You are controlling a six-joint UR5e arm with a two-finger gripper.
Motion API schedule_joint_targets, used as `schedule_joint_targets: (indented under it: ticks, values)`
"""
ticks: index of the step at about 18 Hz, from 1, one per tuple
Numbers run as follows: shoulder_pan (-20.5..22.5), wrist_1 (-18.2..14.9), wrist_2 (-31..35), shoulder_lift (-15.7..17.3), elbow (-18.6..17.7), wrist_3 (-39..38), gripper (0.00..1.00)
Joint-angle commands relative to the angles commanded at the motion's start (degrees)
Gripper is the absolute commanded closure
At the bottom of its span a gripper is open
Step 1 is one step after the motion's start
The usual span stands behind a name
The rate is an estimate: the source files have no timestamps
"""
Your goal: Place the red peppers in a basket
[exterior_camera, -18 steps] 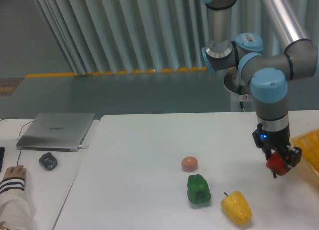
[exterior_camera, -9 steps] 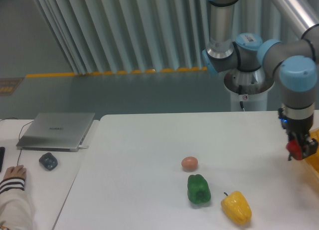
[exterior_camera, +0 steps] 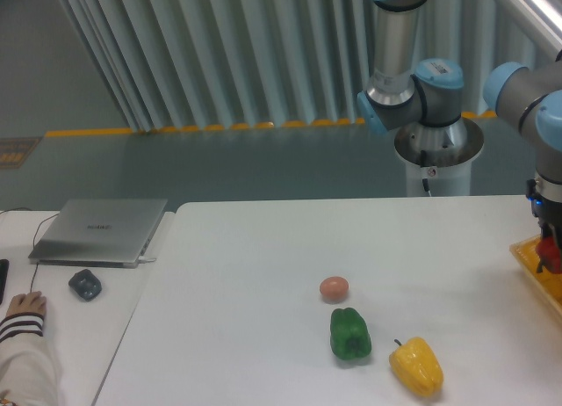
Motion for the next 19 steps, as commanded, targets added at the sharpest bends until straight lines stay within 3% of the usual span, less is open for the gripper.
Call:
schedule_joint_targets:
  ticks: [1,2,19]
  values:
    - [0.3,0.0,0.0,0.0,0.0,0.6,0.08]
    - [0.6,-0.1,-0.3,0.1,-0.1,0.6,0.0]
    - [-0.6,0.4,-4.2,0.3,0.5,-1.5,0.0]
